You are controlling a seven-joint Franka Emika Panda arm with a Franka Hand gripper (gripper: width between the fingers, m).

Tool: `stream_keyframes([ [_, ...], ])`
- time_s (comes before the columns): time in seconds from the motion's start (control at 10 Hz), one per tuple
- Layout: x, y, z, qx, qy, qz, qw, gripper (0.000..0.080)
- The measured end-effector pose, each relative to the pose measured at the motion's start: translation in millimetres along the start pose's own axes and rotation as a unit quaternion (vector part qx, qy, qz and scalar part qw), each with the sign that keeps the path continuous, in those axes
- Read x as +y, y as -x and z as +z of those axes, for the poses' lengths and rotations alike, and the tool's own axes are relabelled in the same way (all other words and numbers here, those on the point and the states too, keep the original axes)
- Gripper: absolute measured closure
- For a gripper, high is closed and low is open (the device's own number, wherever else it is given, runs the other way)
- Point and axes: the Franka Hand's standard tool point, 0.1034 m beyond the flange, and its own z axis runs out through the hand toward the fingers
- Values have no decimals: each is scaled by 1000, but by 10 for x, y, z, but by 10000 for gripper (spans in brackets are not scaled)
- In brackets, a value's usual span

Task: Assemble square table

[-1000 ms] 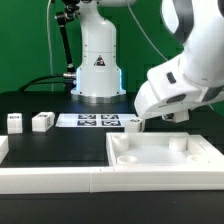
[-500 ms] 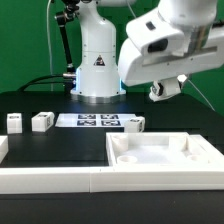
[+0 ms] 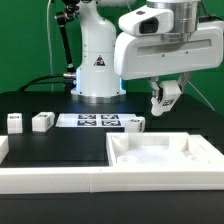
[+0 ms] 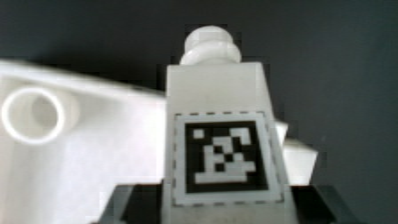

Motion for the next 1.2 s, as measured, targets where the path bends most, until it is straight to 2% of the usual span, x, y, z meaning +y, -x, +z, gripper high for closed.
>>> stream_keyframes([
  [0.3,114,-149,-93,89,15,-2,996,509],
  [0.7,204,-174,-53,233,44,-14,971,509],
  [0.8,204,-266,-30,265,47,-14,963,509],
  [0.9,151,-329,25,265,43,-16,963,509],
  [1.0,122,-392,12,265,41,-19,963,509],
  [1.2,21,-623,-6,270,36,-25,962,509],
])
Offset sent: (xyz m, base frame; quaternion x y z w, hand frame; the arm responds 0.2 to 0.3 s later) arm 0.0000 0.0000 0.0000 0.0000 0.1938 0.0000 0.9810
